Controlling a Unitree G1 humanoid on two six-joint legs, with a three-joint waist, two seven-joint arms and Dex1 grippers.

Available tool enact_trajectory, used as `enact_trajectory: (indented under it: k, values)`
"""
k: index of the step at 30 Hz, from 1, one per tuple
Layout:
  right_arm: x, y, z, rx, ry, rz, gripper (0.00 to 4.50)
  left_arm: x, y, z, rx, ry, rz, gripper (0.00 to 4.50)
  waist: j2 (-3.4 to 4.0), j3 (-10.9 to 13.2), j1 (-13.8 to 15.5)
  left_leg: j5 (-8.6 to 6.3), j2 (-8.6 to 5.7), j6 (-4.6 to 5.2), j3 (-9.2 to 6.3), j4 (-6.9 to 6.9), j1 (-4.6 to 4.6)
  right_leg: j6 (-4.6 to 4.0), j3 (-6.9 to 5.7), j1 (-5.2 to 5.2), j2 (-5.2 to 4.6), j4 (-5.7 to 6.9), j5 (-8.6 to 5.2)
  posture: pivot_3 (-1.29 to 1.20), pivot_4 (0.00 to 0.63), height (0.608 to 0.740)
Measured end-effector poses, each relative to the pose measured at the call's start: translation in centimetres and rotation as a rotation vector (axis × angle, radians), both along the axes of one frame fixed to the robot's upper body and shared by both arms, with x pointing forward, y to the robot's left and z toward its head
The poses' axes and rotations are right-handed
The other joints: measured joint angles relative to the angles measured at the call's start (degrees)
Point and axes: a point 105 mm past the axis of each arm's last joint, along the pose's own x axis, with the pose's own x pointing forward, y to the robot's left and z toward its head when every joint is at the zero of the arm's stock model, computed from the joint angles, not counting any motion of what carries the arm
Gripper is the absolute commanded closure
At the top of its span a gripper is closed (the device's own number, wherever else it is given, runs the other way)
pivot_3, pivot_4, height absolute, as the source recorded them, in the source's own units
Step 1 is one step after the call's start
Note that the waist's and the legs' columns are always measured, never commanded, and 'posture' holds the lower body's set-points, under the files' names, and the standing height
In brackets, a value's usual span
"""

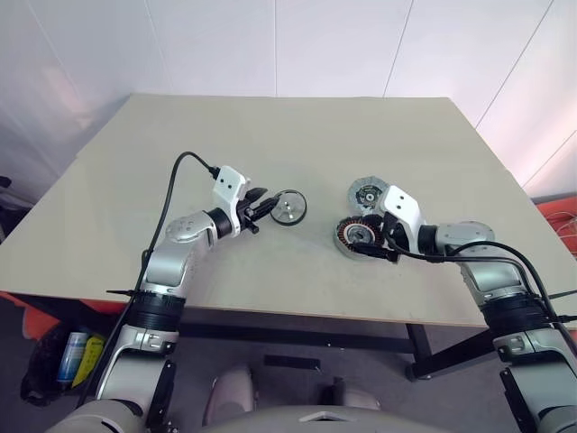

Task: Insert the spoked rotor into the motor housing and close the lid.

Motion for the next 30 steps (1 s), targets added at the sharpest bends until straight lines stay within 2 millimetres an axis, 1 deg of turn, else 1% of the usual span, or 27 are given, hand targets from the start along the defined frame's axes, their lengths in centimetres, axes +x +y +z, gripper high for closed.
enact_trajectory:
  k: [20, 30]
  values:
    - [-0.3, 0.1, 0.0, 0.056, 0.074, -0.006, 0.79, -0.1, -0.4, -0.2, 0.007, 0.002, -0.005, 2.5, 0.0, 0.0, 0.06, 0.12, 0.0, 0.16, 0.0, 0.01, 0.01, 0.0, 0.0, 0.0, 0.0, 0.03, 0.0, 0.0, 0.0, 0.74]
    - [0.1, 0.5, 0.9, 0.076, 0.07, 0.011, 0.79, -0.3, -1.0, -0.5, 0.007, 0.004, -0.012, 2.5, 0.0, 0.0, 0.05, 0.13, 0.0, 0.15, -0.01, 0.02, 0.01, 0.0, 0.0, 0.0, 0.0, 0.05, 0.0, 0.0, 0.0, 0.74]
